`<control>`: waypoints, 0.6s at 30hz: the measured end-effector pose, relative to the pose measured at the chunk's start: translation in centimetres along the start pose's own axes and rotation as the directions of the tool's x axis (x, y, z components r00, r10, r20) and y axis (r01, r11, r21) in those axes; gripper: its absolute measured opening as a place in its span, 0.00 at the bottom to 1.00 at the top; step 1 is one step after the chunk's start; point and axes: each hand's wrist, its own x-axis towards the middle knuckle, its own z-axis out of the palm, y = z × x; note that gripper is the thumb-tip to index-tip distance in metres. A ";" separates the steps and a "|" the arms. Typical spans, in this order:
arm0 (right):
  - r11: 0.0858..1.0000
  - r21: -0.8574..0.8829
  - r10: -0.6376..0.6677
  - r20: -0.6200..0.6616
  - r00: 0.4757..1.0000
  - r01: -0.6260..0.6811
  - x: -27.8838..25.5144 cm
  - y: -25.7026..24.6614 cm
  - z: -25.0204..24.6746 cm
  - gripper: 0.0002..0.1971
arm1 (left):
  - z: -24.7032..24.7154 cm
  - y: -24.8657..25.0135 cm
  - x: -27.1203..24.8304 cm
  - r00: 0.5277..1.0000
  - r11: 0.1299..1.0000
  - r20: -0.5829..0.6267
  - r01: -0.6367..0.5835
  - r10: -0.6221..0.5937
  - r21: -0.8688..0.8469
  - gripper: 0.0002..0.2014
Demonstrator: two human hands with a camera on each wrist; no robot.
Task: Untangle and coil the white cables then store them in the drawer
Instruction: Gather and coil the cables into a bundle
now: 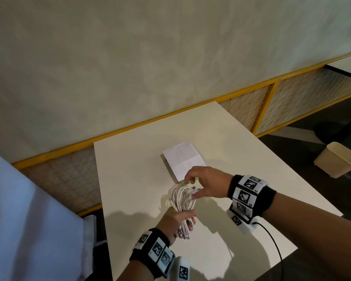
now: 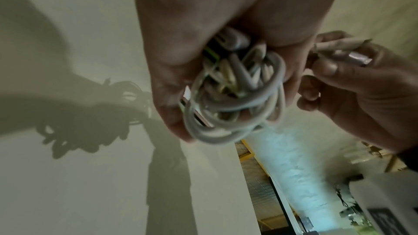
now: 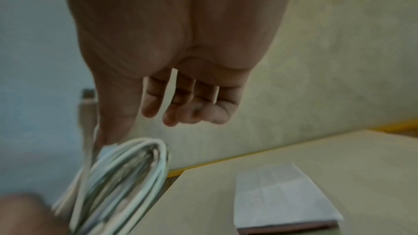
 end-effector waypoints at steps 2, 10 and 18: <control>0.990 0.141 0.029 -0.055 0.998 -0.021 -0.4 0.7 0.1 0.18 | -0.3 -0.6 0.1 1.000 0.998 -0.013 0.027 -0.028 -0.048 0.11; 0.950 0.268 0.161 0.030 0.986 -0.164 -1.9 0.3 3.2 0.39 | -0.6 -0.8 0.2 0.996 0.990 -0.022 0.086 -0.089 -0.113 0.12; 0.859 0.383 0.350 0.041 0.936 -0.338 0.3 -1.3 5.2 0.65 | 2.0 0.7 0.3 0.996 0.995 -0.056 -0.070 0.074 0.066 0.05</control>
